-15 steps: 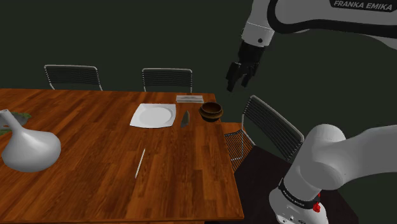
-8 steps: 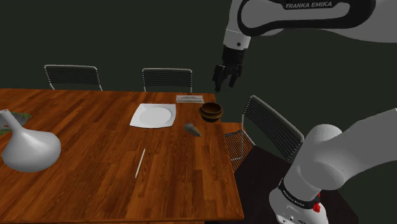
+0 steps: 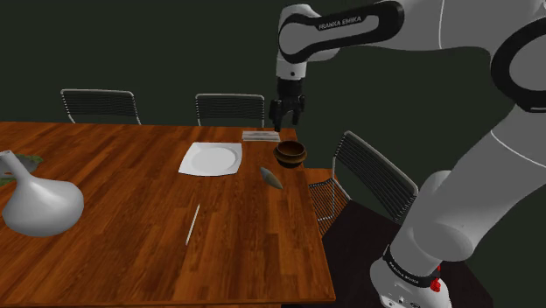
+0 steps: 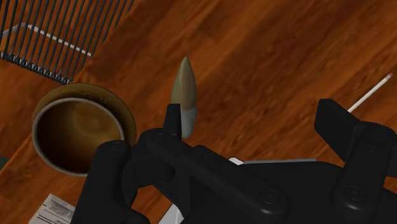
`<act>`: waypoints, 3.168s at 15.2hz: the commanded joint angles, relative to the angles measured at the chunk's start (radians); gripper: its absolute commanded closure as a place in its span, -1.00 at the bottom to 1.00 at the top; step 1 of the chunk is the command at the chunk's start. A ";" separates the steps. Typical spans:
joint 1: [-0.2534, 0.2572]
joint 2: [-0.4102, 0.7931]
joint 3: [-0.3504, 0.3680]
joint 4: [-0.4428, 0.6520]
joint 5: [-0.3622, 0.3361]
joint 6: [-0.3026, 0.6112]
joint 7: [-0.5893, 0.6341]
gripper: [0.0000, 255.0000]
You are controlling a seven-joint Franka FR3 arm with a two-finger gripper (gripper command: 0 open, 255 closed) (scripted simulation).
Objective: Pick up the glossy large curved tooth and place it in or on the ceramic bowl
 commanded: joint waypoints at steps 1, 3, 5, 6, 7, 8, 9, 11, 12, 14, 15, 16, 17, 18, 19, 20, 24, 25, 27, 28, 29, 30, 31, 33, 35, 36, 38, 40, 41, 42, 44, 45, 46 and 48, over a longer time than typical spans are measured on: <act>0.000 0.090 -0.007 0.057 0.004 -0.002 -0.022 -1.00; 0.000 0.184 -0.011 0.128 0.010 -0.012 -0.042 -1.00; -0.003 0.280 -0.014 0.204 0.016 -0.026 -0.062 -1.00; -0.004 0.327 -0.015 0.244 0.019 -0.035 -0.071 -1.00; -0.006 0.376 -0.015 0.286 0.021 -0.045 -0.080 -1.00; -0.009 0.424 -0.015 0.330 0.024 -0.056 -0.088 -1.00; -0.012 0.473 -0.014 0.375 0.026 -0.069 -0.096 -1.00; -0.018 0.573 -0.012 0.472 0.030 -0.099 -0.110 -1.00; -0.021 0.623 -0.010 0.524 0.031 -0.116 -0.116 -1.00; -0.029 0.729 -0.006 0.638 0.033 -0.156 -0.127 -1.00; -0.032 0.784 -0.004 0.700 0.034 -0.179 -0.132 -1.00; -0.037 0.841 -0.001 0.767 0.034 -0.204 -0.137 -1.00; -0.041 0.900 0.001 0.839 0.034 -0.233 -0.140 -1.00; -0.044 0.935 0.003 0.883 0.034 -0.250 -0.142 -1.00; -0.042 0.929 0.003 0.860 0.034 -0.233 -0.143 -1.00; -0.041 0.923 0.003 0.837 0.034 -0.217 -0.143 -1.00; -0.036 0.905 0.003 0.756 0.034 -0.154 -0.145 -1.00; -0.035 0.902 0.003 0.737 0.034 -0.138 -0.146 -1.00; -0.035 0.900 0.003 0.727 0.034 -0.130 -0.146 -1.00; -0.035 0.900 0.003 0.727 0.034 -0.130 -0.146 -1.00; -0.035 0.900 0.003 0.727 0.034 -0.130 -0.146 -1.00; -0.035 0.900 0.003 0.727 0.034 -0.130 -0.146 -1.00; -0.035 0.900 0.003 0.727 0.034 -0.130 -0.146 -1.00; -0.035 0.900 0.003 0.727 0.034 -0.130 -0.146 -1.00; -0.035 0.900 0.003 0.727 0.034 -0.130 -0.146 1.00; -0.035 0.900 0.003 0.727 0.034 -0.130 -0.146 1.00; -0.035 0.900 0.003 0.727 0.034 -0.130 -0.146 1.00; -0.035 0.900 0.003 0.727 0.034 -0.130 -0.146 1.00; -0.035 0.900 0.003 0.727 0.034 -0.130 -0.146 1.00; -0.035 0.900 0.003 0.727 0.034 -0.130 -0.146 1.00; -0.035 0.900 0.003 0.727 0.034 -0.130 -0.146 -1.00; -0.040 0.796 -0.002 0.543 0.052 0.016 -0.150 -1.00; -0.046 0.708 -0.006 0.384 0.074 0.153 -0.158 -1.00; -0.062 0.568 -0.009 0.112 0.132 0.414 -0.189 -1.00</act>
